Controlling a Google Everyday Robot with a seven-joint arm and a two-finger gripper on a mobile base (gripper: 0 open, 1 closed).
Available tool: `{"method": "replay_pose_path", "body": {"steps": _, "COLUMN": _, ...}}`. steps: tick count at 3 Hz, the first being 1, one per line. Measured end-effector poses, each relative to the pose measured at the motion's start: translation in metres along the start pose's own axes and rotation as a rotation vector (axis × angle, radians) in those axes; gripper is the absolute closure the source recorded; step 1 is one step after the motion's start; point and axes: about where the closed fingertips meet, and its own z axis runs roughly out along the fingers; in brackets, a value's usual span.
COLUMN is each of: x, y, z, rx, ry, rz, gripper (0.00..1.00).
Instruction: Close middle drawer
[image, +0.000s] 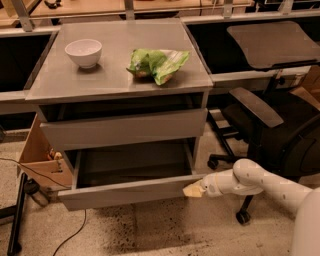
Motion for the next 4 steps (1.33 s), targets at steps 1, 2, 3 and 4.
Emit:
{"method": "replay_pose_path", "body": {"steps": 1, "x": -0.021, "y": -0.013, "z": 0.005, "rx": -0.001, "ry": -0.005, "rz": -0.002, "gripper": 1.00}}
{"method": "replay_pose_path", "body": {"steps": 2, "x": -0.041, "y": -0.022, "z": 0.015, "rx": -0.007, "ry": -0.006, "rz": -0.011, "gripper": 1.00}}
{"method": "replay_pose_path", "body": {"steps": 3, "x": -0.060, "y": -0.027, "z": 0.024, "rx": -0.007, "ry": -0.015, "rz": -0.024, "gripper": 1.00}}
{"method": "replay_pose_path", "body": {"steps": 4, "x": -0.075, "y": -0.031, "z": 0.035, "rx": -0.009, "ry": -0.023, "rz": -0.033, "gripper": 1.00}}
